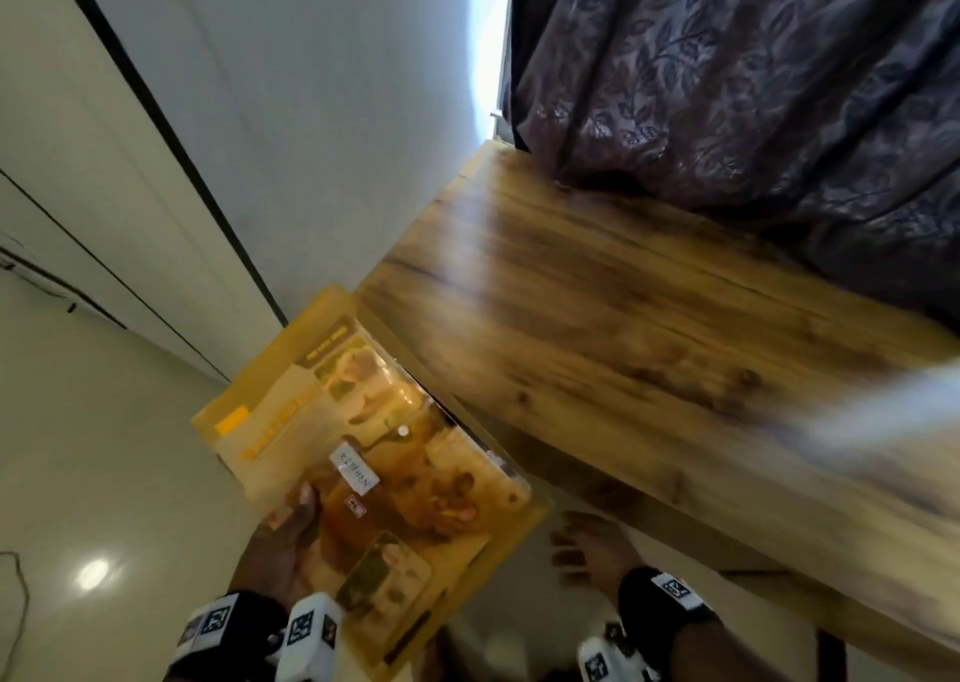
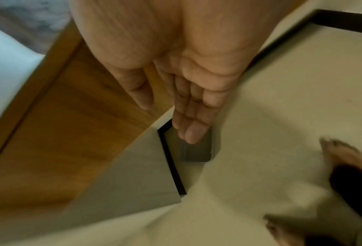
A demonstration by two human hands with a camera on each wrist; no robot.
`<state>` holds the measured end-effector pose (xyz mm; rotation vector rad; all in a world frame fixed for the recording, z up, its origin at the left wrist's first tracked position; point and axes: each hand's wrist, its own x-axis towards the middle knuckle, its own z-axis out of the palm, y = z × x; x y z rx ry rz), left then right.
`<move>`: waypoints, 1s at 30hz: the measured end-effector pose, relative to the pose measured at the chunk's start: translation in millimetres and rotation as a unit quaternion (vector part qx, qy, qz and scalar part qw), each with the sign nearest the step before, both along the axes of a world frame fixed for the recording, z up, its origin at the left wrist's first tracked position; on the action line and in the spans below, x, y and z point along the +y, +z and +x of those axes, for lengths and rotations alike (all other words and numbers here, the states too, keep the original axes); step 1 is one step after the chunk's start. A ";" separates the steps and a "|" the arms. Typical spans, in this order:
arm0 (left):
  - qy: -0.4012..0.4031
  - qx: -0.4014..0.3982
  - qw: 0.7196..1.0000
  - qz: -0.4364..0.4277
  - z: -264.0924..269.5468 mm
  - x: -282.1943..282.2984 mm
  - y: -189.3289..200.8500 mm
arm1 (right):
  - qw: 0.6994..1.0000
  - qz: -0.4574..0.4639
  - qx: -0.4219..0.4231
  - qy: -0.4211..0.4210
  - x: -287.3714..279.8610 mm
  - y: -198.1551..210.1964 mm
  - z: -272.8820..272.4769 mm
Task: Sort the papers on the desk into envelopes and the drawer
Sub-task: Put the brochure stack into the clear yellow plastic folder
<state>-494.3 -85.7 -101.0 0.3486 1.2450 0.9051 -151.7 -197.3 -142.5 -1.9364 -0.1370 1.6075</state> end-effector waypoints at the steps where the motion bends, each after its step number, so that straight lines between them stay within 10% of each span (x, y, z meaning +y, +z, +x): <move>1: 0.002 -0.003 1.000 0.002 -0.2 0.0 4.0 | 0.996 0.008 0.033 -0.086 2.1 -11.0 3.9; 8: -0.026 -0.026 0.999 0.017 -17.6 8.2 27.8 | 0.848 0.139 0.214 -0.465 22.7 -71.9 11.2; 12: -0.059 -0.030 0.997 0.045 -24.7 17.3 46.2 | 0.812 0.203 0.253 -0.485 13.2 -136.9 38.8; 17: -0.061 -0.019 0.996 0.065 -16.1 23.4 60.2 | 0.793 0.213 0.280 -0.498 -2.7 -76.6 18.9; 24: -0.077 -0.035 0.993 0.085 10.4 32.3 70.9 | 0.915 0.068 0.194 -0.348 -43.5 -46.8 -16.1; 30: -0.083 -0.055 0.991 0.085 39.2 40.7 79.0 | 0.998 0.011 0.067 0.006 -56.9 36.3 -13.7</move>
